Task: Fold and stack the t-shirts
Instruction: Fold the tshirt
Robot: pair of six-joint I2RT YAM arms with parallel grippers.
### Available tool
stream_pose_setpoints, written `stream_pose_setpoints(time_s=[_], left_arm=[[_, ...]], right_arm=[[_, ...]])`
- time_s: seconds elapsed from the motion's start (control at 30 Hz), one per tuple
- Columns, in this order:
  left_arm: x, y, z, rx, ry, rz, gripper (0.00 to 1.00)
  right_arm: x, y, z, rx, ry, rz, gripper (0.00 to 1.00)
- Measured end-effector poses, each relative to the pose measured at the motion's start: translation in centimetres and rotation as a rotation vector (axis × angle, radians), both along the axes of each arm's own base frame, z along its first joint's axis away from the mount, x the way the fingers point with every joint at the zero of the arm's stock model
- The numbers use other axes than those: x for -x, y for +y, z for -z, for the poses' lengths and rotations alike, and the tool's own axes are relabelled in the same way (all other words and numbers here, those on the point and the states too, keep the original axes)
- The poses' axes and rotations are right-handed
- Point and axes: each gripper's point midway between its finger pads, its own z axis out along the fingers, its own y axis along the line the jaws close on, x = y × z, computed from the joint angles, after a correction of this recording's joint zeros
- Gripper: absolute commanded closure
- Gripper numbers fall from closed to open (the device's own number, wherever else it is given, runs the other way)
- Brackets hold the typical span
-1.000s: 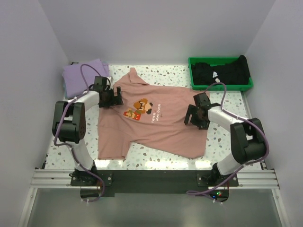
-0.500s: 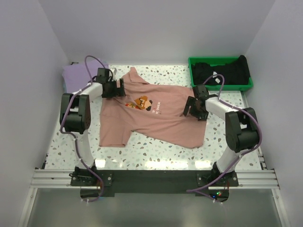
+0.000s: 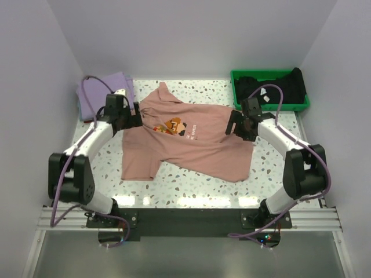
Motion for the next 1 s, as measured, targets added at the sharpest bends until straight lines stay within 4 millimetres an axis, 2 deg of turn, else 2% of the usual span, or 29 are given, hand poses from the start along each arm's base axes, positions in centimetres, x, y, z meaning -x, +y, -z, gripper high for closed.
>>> stream_pose_setpoints(time_s=[0.07,0.13,0.2,0.23,0.4,0.5,0.67,0.8,0.97,1.0], left_arm=[[2.1,1.0,-1.0,0.002,-0.034,-0.08,0.0],[4.4,2.0,-0.8,0.013,-0.047,-0.177,0.0],[7.6,3.0,0.8,0.024,-0.031,-0.284,0.0],[10.0,3.8,2.3,0.023,-0.011,-0.358,0.0],[14.6,5.6,5.3,0.029,0.032,-0.56,0.02],[16.1,6.2,5.8,0.043,0.028,-0.645,0.09],[17.4,6.4,6.6,0.087,0.017,-0.72,0.16],[18.5,6.0,7.6,0.112,0.047,-0.727,0.27],[19.4,5.5,7.6,0.146,0.047,-0.713,0.29],[19.5,5.4,7.6,0.152,0.043,-0.71,0.34]], right_arm=[[0.2,0.1,-1.2,-0.015,-0.031,-0.004,0.17],[0.6,0.1,-2.0,-0.025,-0.054,-0.007,0.17],[1.3,0.1,-2.5,-0.035,-0.064,-0.012,0.17],[1.7,0.1,-2.5,-0.04,-0.066,-0.014,0.17],[3.9,-0.3,-2.1,-0.041,-0.047,-0.016,0.17],[5.1,-0.6,-2.1,-0.041,-0.043,-0.015,0.17],[6.3,-0.8,-2.5,-0.049,-0.062,-0.01,0.17],[6.9,-0.9,-2.2,-0.052,-0.056,-0.003,0.17],[7.2,-0.9,-1.9,-0.055,-0.046,0.004,0.17],[7.3,-0.9,-1.9,-0.056,-0.046,0.005,0.17]])
